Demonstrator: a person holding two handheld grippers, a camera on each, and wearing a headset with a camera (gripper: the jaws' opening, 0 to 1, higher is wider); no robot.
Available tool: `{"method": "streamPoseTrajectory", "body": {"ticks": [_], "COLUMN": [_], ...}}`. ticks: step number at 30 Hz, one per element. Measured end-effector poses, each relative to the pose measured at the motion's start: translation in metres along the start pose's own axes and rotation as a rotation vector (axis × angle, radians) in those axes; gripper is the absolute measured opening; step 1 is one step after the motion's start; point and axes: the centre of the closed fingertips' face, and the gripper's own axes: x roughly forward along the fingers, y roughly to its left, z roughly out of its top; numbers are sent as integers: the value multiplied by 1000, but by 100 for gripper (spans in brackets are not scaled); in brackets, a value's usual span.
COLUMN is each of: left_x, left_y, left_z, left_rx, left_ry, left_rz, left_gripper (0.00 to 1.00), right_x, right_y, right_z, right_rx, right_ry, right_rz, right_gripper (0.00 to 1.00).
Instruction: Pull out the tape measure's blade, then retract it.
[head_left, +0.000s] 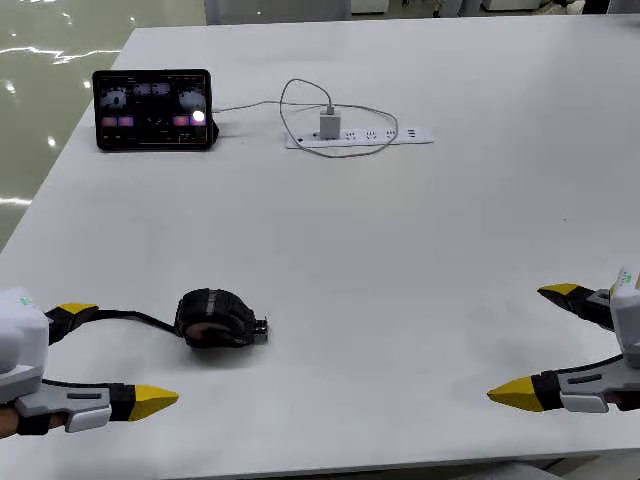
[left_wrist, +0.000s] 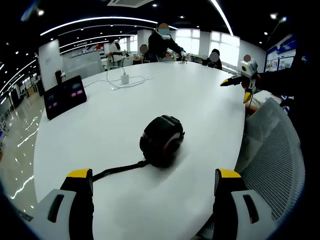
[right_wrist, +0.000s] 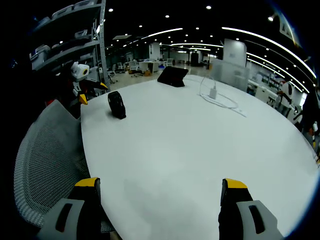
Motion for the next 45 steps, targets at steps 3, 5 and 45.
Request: {"method": "streamPoseTrajectory", "body": {"ticks": [3, 5, 45], "left_x": [0, 1, 39], "left_y": [3, 4, -16], "left_z": [2, 2, 31], "left_rx": [22, 36, 419], "left_ry": [10, 24, 229], "left_rz": [-6, -13, -225], "left_gripper": [99, 99, 99], "right_x": [1, 2, 43], "right_y": [1, 2, 24], "right_z": [3, 6, 56], "right_rx": [-8, -11, -135], "right_ry": [-2, -5, -18], "right_rz": [3, 9, 145], "right_gripper": [99, 99, 99]}}
